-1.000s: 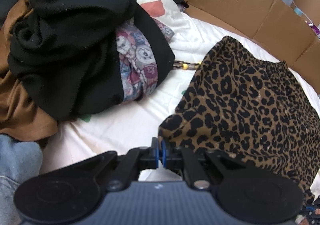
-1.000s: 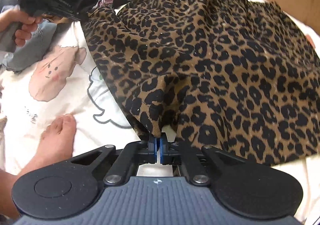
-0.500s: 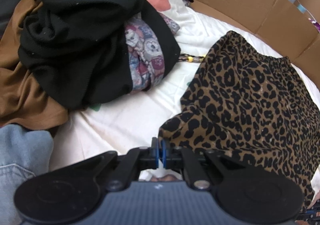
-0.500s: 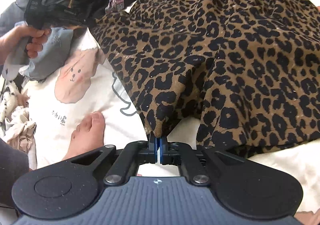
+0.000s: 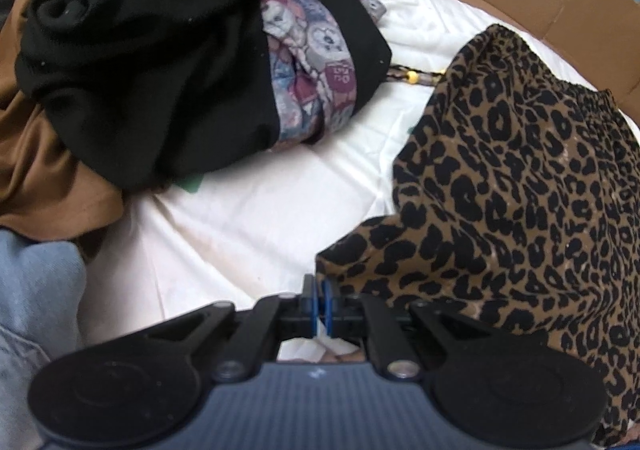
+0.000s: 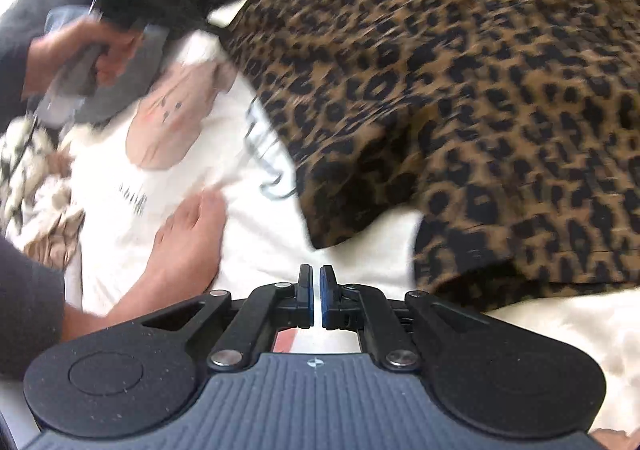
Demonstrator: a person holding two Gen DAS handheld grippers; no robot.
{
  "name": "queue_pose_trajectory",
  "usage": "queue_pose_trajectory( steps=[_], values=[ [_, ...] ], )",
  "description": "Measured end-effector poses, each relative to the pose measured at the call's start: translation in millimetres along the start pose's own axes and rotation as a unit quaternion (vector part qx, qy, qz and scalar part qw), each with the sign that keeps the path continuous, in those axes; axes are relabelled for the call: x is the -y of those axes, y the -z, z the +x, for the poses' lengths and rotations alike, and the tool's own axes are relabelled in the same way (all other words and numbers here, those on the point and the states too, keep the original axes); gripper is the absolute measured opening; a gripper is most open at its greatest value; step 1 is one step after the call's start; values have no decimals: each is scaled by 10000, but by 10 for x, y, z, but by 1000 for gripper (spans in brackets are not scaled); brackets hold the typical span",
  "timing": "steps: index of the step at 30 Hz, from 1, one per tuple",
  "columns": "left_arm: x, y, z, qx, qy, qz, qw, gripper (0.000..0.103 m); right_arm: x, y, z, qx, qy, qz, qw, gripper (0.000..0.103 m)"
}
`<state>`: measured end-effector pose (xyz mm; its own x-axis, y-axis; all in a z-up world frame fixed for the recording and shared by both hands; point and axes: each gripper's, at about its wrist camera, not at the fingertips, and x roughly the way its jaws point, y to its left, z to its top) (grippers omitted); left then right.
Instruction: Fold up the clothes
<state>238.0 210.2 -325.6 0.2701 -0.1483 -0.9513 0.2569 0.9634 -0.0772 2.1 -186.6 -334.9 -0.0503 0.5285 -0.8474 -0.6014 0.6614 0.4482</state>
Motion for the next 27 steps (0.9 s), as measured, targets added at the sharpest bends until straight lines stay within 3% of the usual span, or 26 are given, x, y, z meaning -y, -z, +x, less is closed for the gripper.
queue_pose_trajectory(
  steps=[5, 6, 9, 16, 18, 20, 21, 23, 27],
  values=[
    [-36, 28, -46, -31, -23, -130, 9999, 15, 143, -94, -180, 375, 161, 170, 9990, 6],
    [-41, 35, -57, -30, -18, -144, 9999, 16, 156, -132, -172, 391, 159, 208, 9989, 11],
    [-58, 57, -91, -30, -1, -187, 9998, 16, 167, -227, -182, 495, 167, 231, 9984, 43],
    [-98, 109, -171, -29, 38, -289, 9996, 29, -101, -393, 6, 404, 310, -266, 9983, 51],
    [-104, 120, -175, -29, 59, -337, 9994, 29, -71, -397, 99, 277, 310, -132, 9990, 50],
    [-99, 119, -158, -22, 96, -396, 9992, 30, -59, -384, 164, 171, 310, -101, 9993, 14],
    [-94, 115, -152, -14, 116, -417, 9991, 31, -63, -367, 182, 130, 311, -140, 9993, 2],
    [-74, 105, -138, 8, 123, -403, 9991, 34, -105, -334, 167, 130, 442, -442, 9980, 2],
    [-31, 96, -91, 18, 127, -397, 9991, 34, -114, -288, 106, 113, 419, -477, 9979, 1]
  ],
)
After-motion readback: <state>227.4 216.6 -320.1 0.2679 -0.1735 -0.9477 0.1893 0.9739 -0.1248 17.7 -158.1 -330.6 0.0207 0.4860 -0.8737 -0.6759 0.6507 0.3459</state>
